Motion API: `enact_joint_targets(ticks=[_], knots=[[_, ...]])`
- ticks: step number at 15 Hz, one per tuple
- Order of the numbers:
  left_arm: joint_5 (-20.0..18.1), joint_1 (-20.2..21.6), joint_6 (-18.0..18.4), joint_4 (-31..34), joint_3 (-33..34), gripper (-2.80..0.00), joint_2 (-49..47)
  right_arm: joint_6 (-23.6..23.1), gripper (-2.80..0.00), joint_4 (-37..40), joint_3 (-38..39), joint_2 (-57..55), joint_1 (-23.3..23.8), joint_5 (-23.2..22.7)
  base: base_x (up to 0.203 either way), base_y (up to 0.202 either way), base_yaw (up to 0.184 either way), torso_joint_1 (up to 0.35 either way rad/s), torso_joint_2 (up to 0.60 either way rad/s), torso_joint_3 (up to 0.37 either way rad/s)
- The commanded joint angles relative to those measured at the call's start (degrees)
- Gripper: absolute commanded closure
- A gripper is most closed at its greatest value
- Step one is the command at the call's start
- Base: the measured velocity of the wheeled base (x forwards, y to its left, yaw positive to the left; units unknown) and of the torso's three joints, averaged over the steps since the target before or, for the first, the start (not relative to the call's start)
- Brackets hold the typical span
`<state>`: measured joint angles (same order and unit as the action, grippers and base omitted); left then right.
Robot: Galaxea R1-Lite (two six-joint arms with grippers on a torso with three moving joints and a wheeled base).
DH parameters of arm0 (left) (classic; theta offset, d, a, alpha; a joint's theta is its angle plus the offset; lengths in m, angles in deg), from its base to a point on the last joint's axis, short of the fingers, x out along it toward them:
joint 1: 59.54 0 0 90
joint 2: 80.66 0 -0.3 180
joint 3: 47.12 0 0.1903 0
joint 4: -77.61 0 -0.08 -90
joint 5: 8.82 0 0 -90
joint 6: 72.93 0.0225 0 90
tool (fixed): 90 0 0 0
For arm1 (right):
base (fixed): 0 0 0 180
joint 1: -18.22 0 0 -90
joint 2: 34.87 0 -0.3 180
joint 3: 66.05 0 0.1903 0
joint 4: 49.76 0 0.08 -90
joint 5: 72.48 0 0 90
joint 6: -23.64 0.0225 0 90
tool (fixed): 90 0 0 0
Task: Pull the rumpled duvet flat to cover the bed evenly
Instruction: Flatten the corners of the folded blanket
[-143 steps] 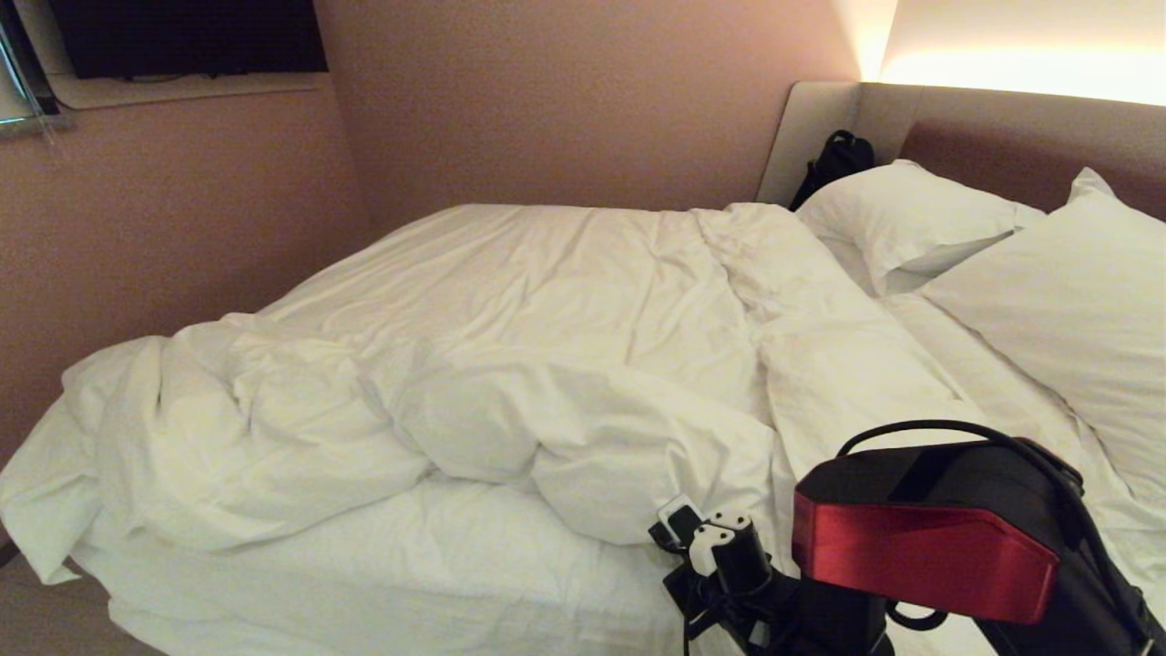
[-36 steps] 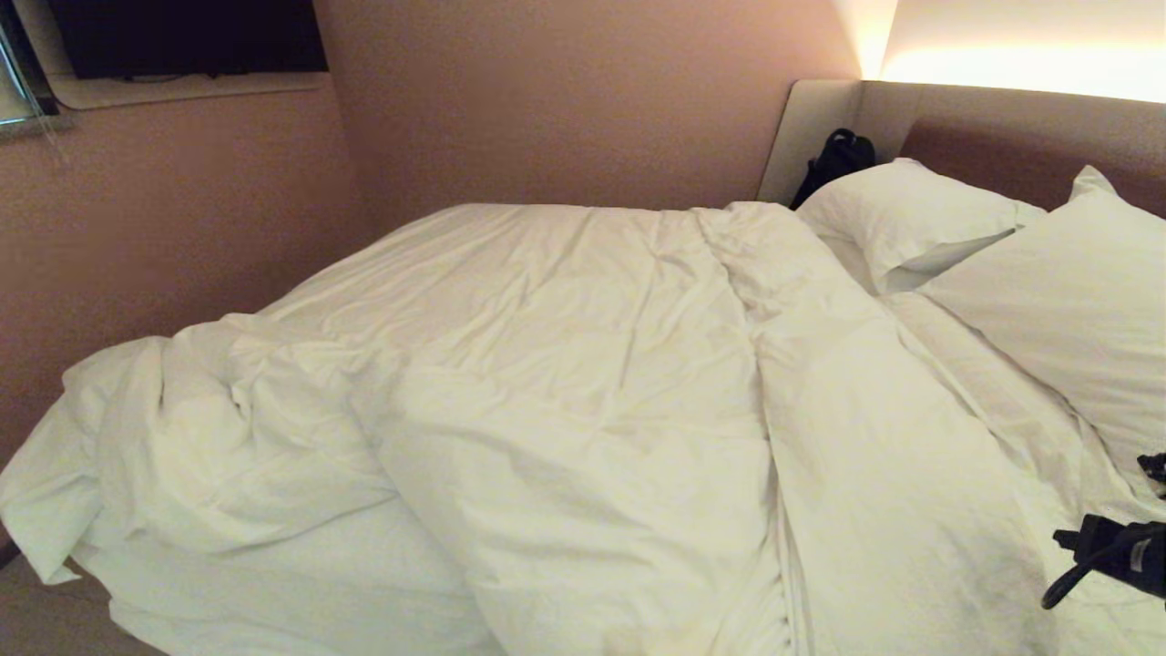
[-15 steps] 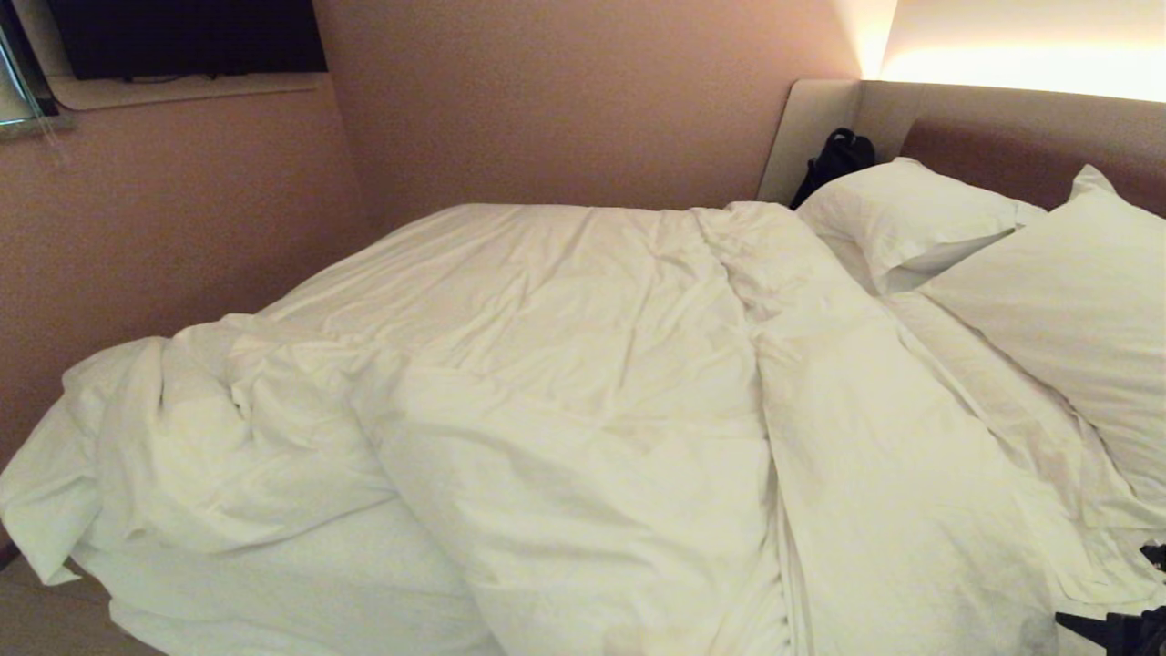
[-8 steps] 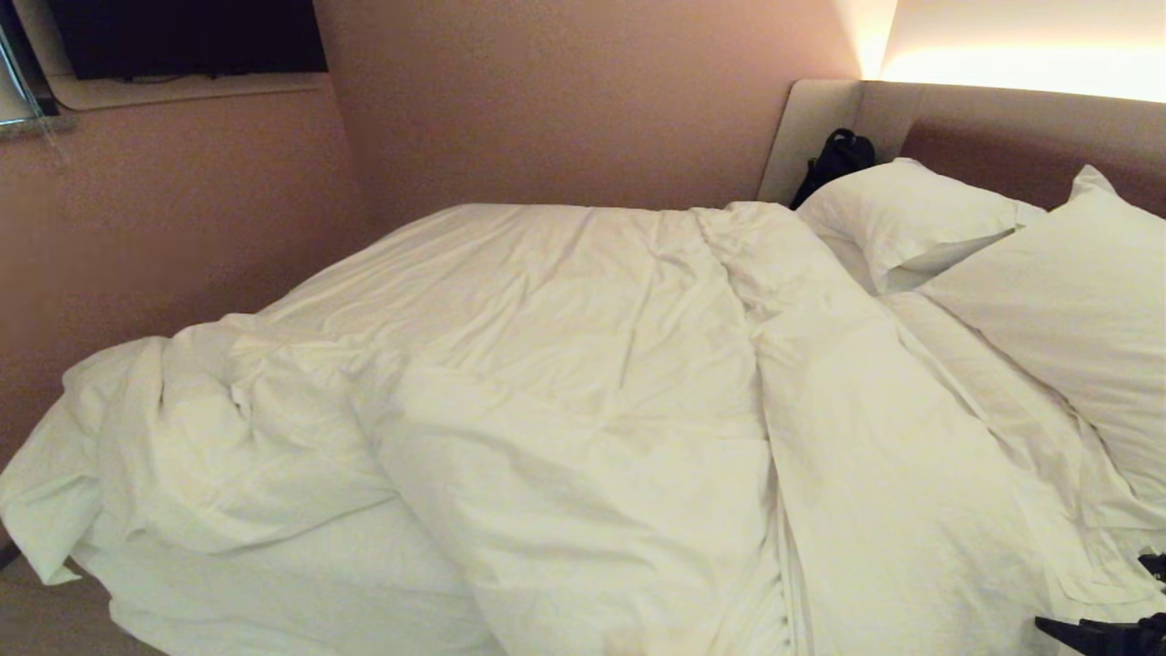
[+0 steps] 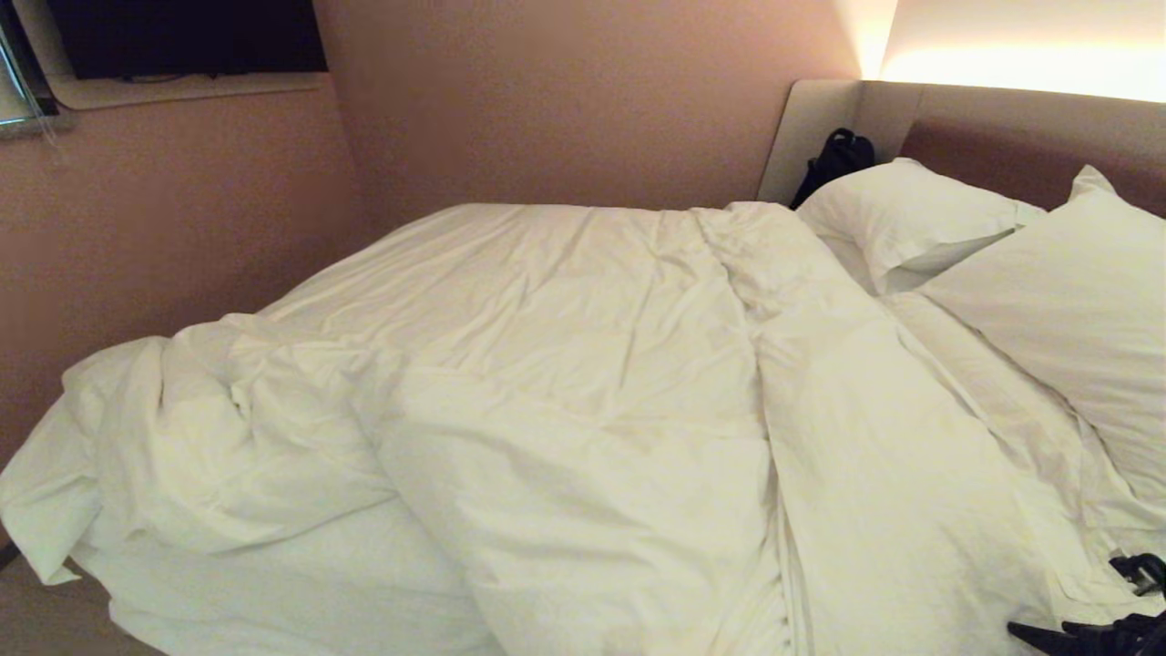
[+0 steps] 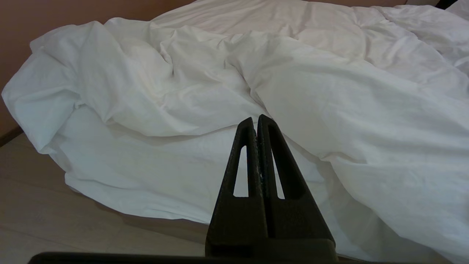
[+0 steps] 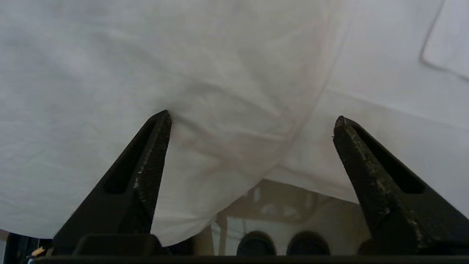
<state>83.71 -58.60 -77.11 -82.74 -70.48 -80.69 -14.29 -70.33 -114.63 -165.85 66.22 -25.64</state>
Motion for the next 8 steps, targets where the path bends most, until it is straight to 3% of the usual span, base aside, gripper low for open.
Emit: enact_joint_targets(ticks=[1,8], knots=[[0.01,0.03,-0.04,-0.06,0.0,0.0,-0.06,-0.02,-2.8,0.11,0.04,-0.12,-0.8,0.1,0.0,0.0,0.0,0.0,0.0,0.0],[0.01,0.03,-0.04,-0.06,0.0,0.0,-0.06,0.32,-2.8,2.86,-0.04,0.92,-4.95,-0.08,0.0,0.0,0.0,0.0,0.0,0.0]])
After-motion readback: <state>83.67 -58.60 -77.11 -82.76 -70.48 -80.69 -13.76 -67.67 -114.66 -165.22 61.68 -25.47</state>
